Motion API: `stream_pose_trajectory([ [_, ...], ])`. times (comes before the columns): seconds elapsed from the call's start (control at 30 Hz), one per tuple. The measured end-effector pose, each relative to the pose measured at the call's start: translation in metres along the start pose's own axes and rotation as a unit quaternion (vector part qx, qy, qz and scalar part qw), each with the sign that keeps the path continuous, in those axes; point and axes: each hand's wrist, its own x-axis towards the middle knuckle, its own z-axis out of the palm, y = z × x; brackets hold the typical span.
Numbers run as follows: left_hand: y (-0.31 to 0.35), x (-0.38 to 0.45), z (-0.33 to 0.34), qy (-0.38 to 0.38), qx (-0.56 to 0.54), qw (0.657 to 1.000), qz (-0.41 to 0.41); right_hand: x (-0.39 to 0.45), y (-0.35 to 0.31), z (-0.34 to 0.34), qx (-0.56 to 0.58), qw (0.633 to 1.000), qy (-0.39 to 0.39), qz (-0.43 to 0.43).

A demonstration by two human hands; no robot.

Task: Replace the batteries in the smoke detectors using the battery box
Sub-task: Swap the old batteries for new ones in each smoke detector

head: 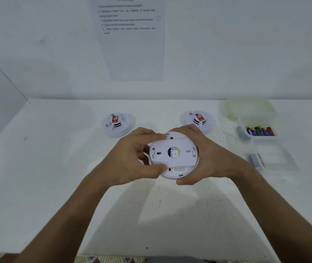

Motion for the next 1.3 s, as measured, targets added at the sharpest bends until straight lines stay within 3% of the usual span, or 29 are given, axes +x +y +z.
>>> stream_pose_trajectory([
  [0.1, 0.005, -0.001, -0.002, 0.003, -0.013, 1.0, -0.022, 0.002, 0.0, 0.003, -0.101, 0.995, 0.009, -0.003],
  [0.27, 0.011, -0.005, -0.006, 0.017, -0.145, 0.989, -0.01, 0.002, 0.001, 0.005, -0.089, 0.996, -0.001, 0.0],
  [0.37, 0.002, -0.011, -0.006, 0.039, -0.045, 0.998, -0.006, 0.002, 0.003, 0.006, -0.002, 1.0, 0.022, -0.006],
  [0.43, -0.002, -0.014, -0.002, 0.013, 0.029, 0.999, -0.027, 0.001, 0.006, 0.008, 0.058, 0.997, 0.05, -0.015],
  [0.5, -0.004, -0.016, 0.003, -0.025, 0.034, 0.998, -0.052, -0.001, 0.008, 0.012, 0.1, 0.992, 0.074, -0.022],
  [0.6, -0.004, -0.015, 0.008, -0.022, -0.016, 0.999, -0.039, -0.002, 0.009, 0.017, 0.132, 0.987, 0.094, -0.023],
  [0.93, 0.005, -0.012, 0.0, 0.006, 0.101, 0.995, 0.011, -0.002, 0.012, 0.022, 0.096, 0.991, 0.09, -0.015],
  [1.3, 0.005, -0.009, 0.0, 0.003, 0.088, 0.996, 0.008, 0.001, 0.01, 0.023, 0.09, 0.99, 0.107, -0.02],
])
